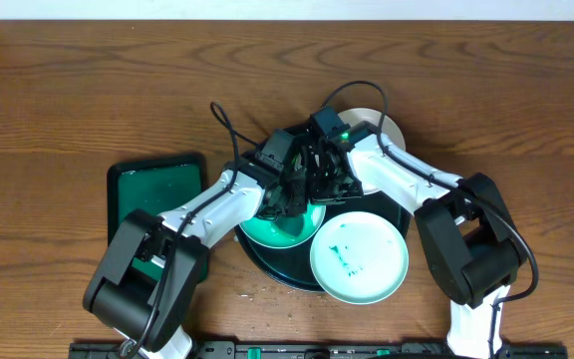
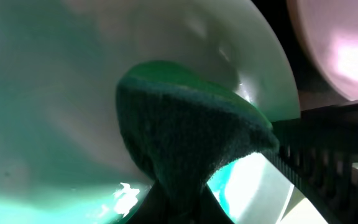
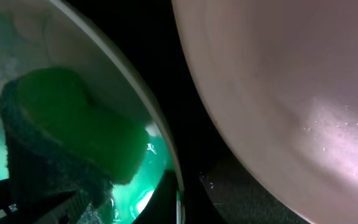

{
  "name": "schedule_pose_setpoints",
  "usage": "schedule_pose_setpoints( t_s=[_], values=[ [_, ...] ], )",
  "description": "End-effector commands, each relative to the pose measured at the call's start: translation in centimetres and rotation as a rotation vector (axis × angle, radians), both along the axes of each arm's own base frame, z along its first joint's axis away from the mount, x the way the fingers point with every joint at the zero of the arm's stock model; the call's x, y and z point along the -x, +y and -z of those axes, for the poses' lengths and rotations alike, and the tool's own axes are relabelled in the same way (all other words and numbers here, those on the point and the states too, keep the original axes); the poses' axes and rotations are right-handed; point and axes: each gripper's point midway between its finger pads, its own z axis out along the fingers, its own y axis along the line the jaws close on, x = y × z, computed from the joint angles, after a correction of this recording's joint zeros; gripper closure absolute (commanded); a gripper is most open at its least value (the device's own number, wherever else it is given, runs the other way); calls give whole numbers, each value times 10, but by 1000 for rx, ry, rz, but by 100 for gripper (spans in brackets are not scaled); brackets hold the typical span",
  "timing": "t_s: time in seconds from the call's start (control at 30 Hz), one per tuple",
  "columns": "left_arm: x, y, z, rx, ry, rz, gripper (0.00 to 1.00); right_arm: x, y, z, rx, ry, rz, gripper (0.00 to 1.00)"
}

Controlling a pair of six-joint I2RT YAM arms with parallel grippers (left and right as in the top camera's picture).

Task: Clean dirty plates on tray and stack at the side
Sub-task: 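Scrub the left white plate with the sponge in the left gripper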

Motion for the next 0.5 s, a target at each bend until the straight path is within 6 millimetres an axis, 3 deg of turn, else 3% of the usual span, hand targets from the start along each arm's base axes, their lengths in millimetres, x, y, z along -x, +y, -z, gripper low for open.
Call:
schedule_pose_setpoints(
  t_s=[0.0, 0.13, 0.33, 0.47],
  values=[
    [37, -26, 15, 108, 149, 66, 93, 16, -4, 17, 49, 43, -25, 99],
    [21, 2, 23, 9, 131, -56, 93, 18, -5, 17, 54, 50, -25, 99],
    [-5, 98, 36, -335, 71, -406, 93, 18, -6, 17, 56, 52, -26, 99],
    [-8, 140, 34, -479, 43, -515, 93, 18, -5, 17, 55, 51, -25, 99]
  ],
)
